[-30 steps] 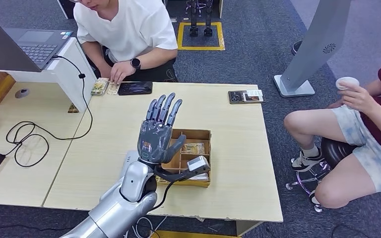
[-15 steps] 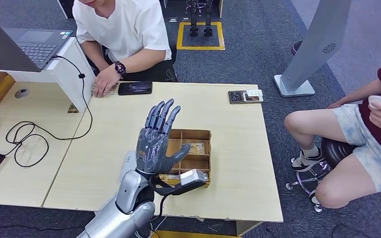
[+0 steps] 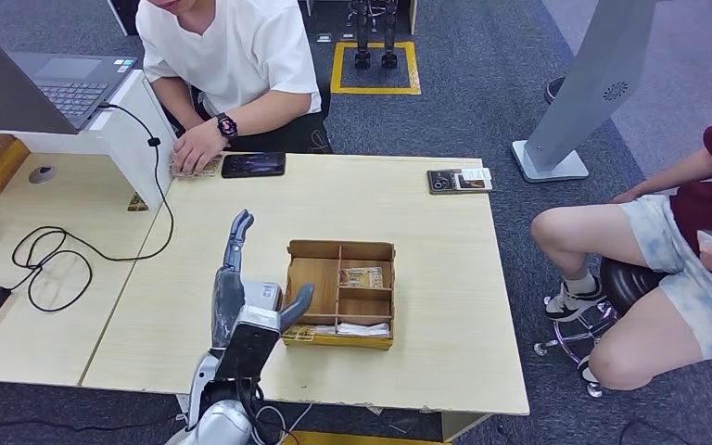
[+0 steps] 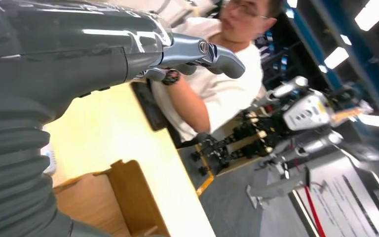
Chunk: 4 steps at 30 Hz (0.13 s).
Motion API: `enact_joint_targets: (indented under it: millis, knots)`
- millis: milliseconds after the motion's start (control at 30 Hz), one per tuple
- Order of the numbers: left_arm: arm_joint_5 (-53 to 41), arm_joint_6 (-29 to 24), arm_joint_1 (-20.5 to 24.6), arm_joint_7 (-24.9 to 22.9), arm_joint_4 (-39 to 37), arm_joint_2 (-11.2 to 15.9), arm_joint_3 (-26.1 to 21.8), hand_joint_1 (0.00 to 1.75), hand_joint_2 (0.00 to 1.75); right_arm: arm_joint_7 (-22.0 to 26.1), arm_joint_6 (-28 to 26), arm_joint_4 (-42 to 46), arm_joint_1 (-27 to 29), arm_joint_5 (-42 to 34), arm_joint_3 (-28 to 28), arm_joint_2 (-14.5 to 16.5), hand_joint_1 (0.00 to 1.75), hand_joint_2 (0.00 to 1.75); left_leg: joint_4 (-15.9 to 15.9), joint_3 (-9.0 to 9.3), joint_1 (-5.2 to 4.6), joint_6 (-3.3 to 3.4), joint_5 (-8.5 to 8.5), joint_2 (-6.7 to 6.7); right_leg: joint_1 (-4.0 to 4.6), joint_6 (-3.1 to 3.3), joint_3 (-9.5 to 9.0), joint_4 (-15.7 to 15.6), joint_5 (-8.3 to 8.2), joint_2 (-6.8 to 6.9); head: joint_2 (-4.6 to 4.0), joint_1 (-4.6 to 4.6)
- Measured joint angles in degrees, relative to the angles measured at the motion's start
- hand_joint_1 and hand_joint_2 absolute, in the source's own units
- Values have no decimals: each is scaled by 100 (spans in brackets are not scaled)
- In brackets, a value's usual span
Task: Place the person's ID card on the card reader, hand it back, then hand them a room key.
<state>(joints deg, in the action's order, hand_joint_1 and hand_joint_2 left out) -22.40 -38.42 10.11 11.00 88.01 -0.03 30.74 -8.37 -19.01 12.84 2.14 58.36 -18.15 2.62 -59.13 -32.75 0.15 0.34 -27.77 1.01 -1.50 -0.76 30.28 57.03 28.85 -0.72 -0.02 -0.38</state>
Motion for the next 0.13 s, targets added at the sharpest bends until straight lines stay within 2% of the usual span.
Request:
enact_joint_targets:
  millis: [133]
  knots:
    - [411, 7, -49, -37, 24, 19, -238, 0, 0, -22, -30, -8, 11, 0, -27, 0, 0, 0, 0, 0, 0, 1, 0, 0, 0, 0, 0, 0, -1, 0, 0, 1]
